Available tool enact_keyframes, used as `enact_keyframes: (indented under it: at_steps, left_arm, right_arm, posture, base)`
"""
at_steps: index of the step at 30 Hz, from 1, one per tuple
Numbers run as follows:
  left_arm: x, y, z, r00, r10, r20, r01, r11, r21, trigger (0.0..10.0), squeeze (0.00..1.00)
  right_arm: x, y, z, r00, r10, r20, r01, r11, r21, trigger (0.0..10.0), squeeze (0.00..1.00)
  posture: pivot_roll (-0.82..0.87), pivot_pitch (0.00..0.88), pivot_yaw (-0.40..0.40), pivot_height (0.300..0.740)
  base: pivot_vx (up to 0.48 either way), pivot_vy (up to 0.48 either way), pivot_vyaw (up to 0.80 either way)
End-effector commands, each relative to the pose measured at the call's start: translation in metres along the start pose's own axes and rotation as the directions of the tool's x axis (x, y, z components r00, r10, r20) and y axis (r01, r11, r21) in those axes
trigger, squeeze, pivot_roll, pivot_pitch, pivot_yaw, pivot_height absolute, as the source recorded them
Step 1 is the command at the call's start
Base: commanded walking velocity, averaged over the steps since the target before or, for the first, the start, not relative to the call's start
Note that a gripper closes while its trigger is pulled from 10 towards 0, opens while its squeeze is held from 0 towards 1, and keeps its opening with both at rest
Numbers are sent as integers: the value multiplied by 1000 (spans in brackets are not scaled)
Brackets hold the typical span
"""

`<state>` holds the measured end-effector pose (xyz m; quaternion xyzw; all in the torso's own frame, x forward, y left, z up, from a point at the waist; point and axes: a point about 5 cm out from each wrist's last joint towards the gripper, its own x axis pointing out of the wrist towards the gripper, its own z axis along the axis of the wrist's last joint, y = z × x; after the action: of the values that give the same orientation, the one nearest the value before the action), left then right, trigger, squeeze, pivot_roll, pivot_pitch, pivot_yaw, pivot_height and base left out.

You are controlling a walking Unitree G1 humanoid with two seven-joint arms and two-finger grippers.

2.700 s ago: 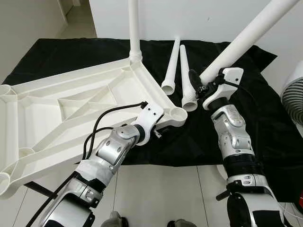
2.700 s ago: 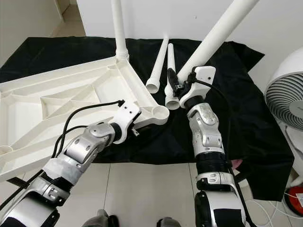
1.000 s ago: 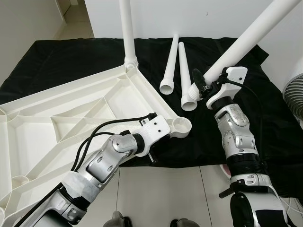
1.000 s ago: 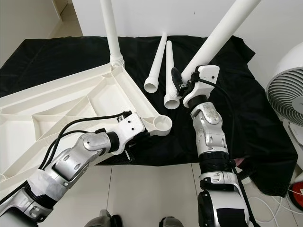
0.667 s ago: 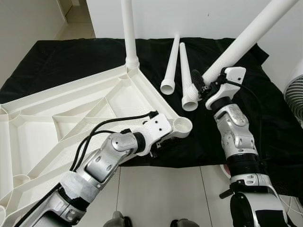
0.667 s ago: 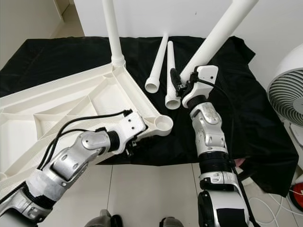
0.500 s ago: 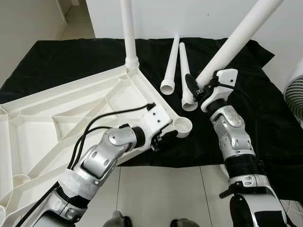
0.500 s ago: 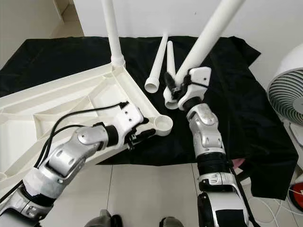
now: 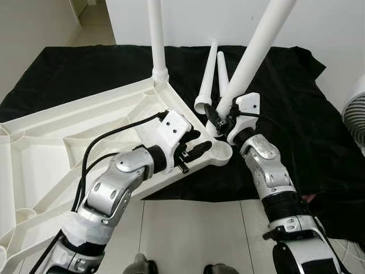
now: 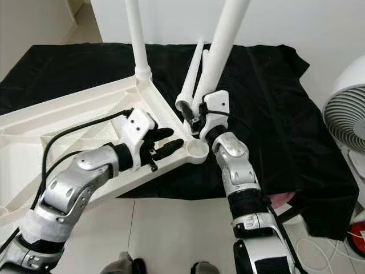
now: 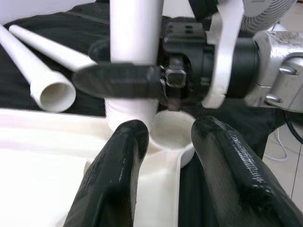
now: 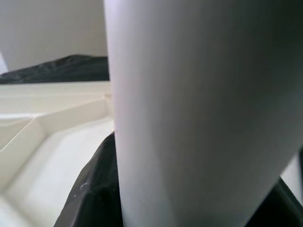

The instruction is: Building children table

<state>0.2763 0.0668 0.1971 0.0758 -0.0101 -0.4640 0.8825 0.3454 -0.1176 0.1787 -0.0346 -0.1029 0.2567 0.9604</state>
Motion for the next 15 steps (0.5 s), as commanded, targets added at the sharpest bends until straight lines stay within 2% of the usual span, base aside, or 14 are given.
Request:
enact_keyframes:
  at_steps: [1, 3, 9, 15]
  left_arm:
    - [-2, 5, 2, 995, 103, 16, -103, 995, 8, 10000, 0]
    - [-9, 4, 0, 996, 92, 16, -93, 995, 38, 10000, 0]
    - [-16, 3, -4, 997, 79, 24, -81, 995, 61, 10000, 0]
    - [-19, 1, -3, 998, 60, 18, -60, 998, 11, 10000, 0]
  right_arm:
    - [2, 5, 2, 1000, 25, 4, -25, 1000, -12, 10000, 0]
    - [1, 8, 1, 999, 36, 1, -36, 999, -10, 10000, 0]
    - [-2, 9, -2, 999, 41, -9, -41, 999, -12, 10000, 0]
    - [-8, 9, -4, 999, 32, -18, -32, 999, -15, 10000, 0]
  posture:
    - [-45, 79, 24, 740]
    - [-45, 79, 24, 740]
    - [-44, 85, 27, 740]
    - [-41, 85, 25, 740]
  base:
    - [0, 0, 0]
    - [0, 0, 0]
    - [0, 0, 0]
    - [0, 0, 0]
